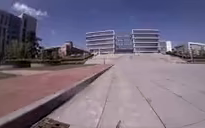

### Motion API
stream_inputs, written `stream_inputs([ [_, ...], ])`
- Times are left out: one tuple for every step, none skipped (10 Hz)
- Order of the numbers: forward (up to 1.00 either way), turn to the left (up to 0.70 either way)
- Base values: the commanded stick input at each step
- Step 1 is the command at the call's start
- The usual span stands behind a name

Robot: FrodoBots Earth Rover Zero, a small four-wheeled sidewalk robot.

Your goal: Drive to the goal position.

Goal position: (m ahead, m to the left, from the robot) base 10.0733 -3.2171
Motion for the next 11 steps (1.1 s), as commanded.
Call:
stream_inputs([
  [0.7, -0.35],
  [0.7, -0.35],
  [0.7, -0.35],
  [0.7, -0.35],
  [0.7, -0.35],
  [0.7, -0.35],
  [0.7, -0.35],
  [0.7, -0.35],
  [0.7, -0.21],
  [0.7, -0.11],
  [0.7, -0.05],
])
